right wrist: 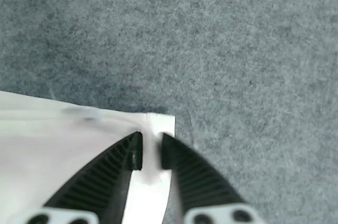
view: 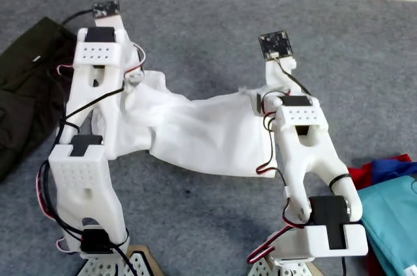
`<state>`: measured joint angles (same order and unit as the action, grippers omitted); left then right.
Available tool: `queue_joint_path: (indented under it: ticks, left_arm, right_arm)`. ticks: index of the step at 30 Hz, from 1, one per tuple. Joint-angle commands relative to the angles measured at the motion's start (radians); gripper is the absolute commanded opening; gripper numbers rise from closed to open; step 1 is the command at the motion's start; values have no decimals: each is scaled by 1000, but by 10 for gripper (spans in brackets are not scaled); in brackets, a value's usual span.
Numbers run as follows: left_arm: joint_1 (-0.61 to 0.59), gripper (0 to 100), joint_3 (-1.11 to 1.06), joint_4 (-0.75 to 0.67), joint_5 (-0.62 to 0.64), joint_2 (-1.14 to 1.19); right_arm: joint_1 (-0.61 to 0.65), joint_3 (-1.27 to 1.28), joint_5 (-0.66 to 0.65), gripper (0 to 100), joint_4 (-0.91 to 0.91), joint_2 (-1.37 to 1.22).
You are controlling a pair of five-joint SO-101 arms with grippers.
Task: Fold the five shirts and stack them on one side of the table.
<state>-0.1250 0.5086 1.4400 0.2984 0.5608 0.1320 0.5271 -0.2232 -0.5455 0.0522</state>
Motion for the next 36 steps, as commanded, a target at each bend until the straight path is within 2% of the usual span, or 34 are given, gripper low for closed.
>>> queue_joint_path:
  ticks: [1,6,8,11,16,25,28,31,36]
  left_arm:
    - [-30,396,94,77,-2,-2]
    - [-39,671,99,269,-2,-8]
    - [-44,741,99,322,0,-15]
    - [-91,803,93,327,0,-67]
    - [-128,806,38,330,2,-232]
    - [-44,806,-461,328,2,-631]
    - [-47,806,-538,328,14,-671]
    - [-68,806,-604,328,103,-670]
    - [-93,806,-700,328,101,-671]
  right_arm:
    - [-10,-54,-17,214,19,16]
    - [-15,-56,-11,213,18,18]
    - [-15,-56,-11,213,13,19]
    - [-10,-42,-9,213,12,64]
    - [15,39,-9,213,-74,291]
    - [77,300,-9,213,-165,631]
    - [101,348,-9,213,-228,697]
    - [101,400,32,213,-248,750]
    - [101,463,46,213,-243,780]
